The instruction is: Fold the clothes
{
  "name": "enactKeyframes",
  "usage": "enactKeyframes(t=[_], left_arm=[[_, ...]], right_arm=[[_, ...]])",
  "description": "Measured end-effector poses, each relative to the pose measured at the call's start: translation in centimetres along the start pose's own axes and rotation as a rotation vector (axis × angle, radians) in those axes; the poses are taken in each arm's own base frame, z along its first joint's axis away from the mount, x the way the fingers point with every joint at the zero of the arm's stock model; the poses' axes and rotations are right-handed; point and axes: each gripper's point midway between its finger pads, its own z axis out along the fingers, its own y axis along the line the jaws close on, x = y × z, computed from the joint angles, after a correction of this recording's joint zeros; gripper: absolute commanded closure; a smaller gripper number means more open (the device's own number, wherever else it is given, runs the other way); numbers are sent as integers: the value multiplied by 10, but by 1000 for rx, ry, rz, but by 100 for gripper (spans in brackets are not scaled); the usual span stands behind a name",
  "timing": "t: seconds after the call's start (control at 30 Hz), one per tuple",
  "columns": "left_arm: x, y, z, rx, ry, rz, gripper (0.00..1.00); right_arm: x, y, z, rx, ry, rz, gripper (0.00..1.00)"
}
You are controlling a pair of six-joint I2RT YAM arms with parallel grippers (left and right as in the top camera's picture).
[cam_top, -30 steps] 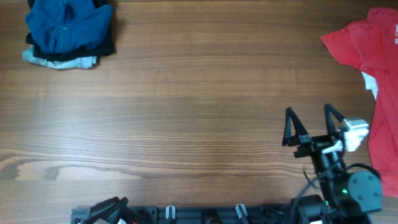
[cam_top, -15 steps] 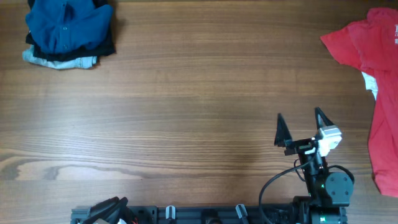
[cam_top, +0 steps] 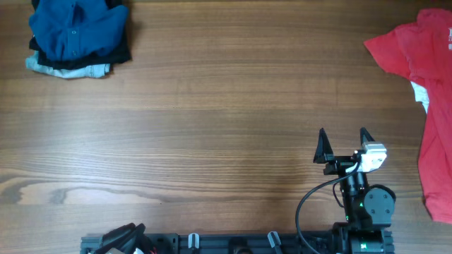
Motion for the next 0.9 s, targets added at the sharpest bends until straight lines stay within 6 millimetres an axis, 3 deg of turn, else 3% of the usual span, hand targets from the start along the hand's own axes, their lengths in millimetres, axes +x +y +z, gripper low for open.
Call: enactKeyframes(t=[0.7, 0.83, 0.9], left_arm=[[0, 3, 0, -14, 1, 1, 0], [-16, 2, -4, 109, -38, 119, 0], [-31, 7, 3, 170, -103, 211, 0]], right_arm=[[0, 0, 0, 0, 0, 0, 0], [0, 0, 0, 0, -1, 0, 0], [0, 0, 0, 0, 0, 0, 0]])
